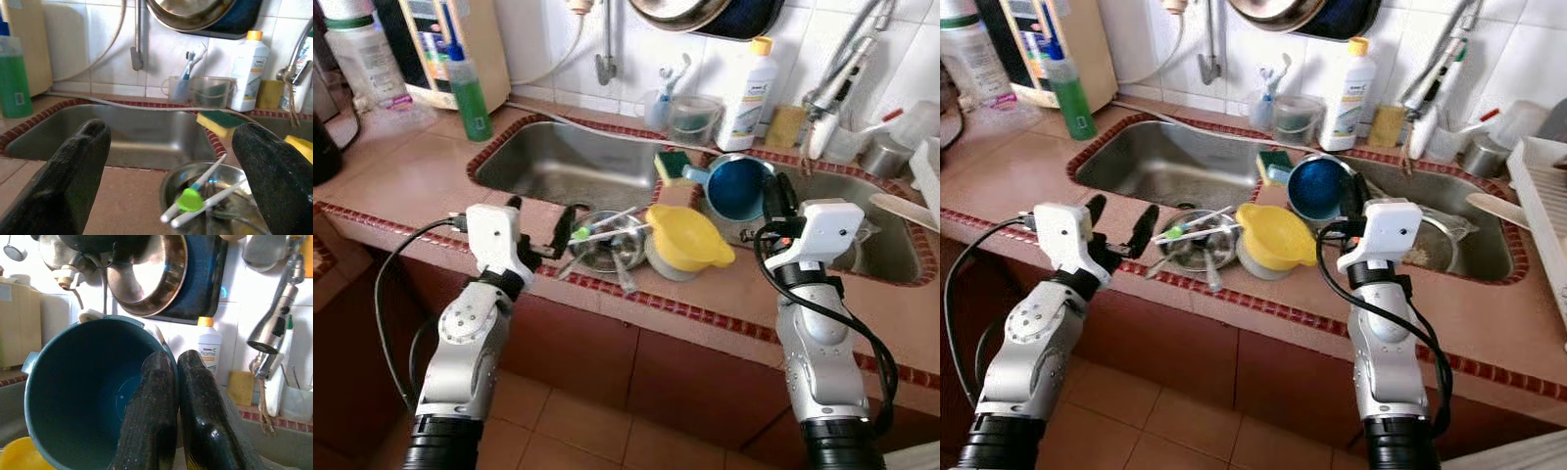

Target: Kitchen organization

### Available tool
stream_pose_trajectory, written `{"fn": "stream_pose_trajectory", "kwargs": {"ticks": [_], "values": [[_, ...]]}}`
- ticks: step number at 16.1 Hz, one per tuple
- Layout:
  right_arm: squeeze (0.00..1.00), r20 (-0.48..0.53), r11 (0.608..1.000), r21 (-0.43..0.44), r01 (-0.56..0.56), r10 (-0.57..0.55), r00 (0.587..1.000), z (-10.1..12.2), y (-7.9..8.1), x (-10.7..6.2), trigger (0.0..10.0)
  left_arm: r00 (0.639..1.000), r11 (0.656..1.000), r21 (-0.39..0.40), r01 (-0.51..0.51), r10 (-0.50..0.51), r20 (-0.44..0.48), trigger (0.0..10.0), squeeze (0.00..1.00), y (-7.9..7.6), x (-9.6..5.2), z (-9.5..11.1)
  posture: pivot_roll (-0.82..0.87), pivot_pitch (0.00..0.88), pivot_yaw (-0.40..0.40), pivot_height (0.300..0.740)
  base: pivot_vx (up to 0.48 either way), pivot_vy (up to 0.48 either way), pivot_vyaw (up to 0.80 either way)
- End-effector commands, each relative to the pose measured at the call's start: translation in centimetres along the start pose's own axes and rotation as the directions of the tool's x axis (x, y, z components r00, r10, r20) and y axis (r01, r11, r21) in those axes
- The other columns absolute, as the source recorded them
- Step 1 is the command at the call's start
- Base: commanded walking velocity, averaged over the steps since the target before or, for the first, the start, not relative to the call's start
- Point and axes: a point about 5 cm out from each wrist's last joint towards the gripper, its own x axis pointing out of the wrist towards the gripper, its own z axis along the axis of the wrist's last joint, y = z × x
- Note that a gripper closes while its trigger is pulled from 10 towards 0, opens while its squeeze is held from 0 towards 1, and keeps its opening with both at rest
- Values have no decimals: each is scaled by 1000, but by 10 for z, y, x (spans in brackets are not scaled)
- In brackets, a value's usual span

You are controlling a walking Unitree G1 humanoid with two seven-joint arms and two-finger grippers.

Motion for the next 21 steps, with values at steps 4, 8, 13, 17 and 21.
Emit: {"fn": "stream_pose_trajectory", "kwargs": {"ticks": [4,8,13,17,21], "values": [[0,25,1000,-9,-26,26,999,5,6,3,10000,1000,1000,16,-2,1,6,10000,0,3,-3,5,-91,0,2,740,0,447,0],[0,24,1000,-7,-29,30,999,5,7,4,10000,1000,1000,19,1,-1,4,10000,0,3,-3,5,-91,0,-2,740,0,480,0],[0,23,999,-11,-37,37,999,5,7,4,10000,1000,1000,20,-4,4,-1,10000,0,1,-3,4,-92,0,-7,740,0,266,0],[0,24,999,-12,-40,40,999,5,8,5,10000,1000,1000,19,18,-18,4,10000,0,-1,-4,5,-93,0,-9,740,0,0,0],[0,26,999,-15,-43,44,999,6,8,6,10000,1000,998,54,30,-30,9,10000,0,1,-5,8,-91,0,-10,740,0,0,0]]}}
